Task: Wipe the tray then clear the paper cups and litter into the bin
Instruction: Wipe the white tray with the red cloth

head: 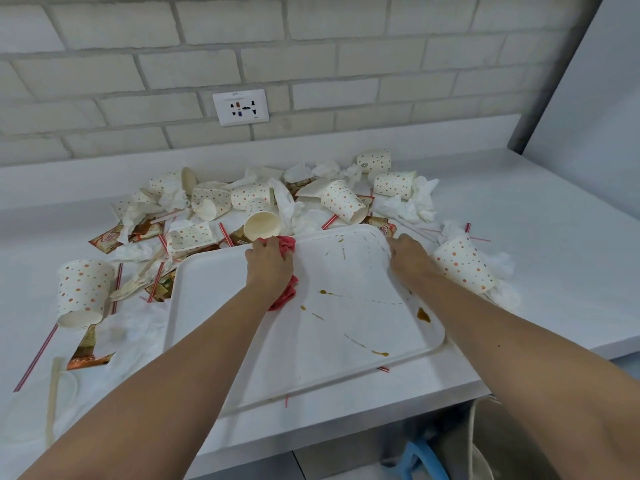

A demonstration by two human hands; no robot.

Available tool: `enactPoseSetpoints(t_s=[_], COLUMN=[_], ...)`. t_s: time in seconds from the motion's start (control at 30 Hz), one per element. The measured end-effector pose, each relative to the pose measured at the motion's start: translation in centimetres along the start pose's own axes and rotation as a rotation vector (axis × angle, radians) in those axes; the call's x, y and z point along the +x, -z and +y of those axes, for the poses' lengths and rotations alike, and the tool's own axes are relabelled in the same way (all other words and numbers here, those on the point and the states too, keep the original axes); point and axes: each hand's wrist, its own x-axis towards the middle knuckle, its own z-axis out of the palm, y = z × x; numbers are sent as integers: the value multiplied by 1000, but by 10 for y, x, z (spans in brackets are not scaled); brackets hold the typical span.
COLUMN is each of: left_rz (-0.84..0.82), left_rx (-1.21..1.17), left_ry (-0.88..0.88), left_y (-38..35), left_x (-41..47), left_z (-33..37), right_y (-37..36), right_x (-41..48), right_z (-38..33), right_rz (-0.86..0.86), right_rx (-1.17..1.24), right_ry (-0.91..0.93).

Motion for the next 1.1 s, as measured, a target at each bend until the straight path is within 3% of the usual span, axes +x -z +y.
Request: enactPoseSetpoints(t_s=[0.17, 0.37, 1.1], left_rz=[-3, 57, -245], left_rx=[35, 22, -5], left_ry=[-47, -66, -472], left_y=[-10, -15, -56], left_x=[9, 17, 40], left_z=[5, 13, 71], right_y=[-6, -8, -14], right_x=[-5, -5, -2], right_z=[8, 12, 17], right_rz=[77, 41, 102], right_rx=[30, 104, 168], right_ry=[116, 125, 173])
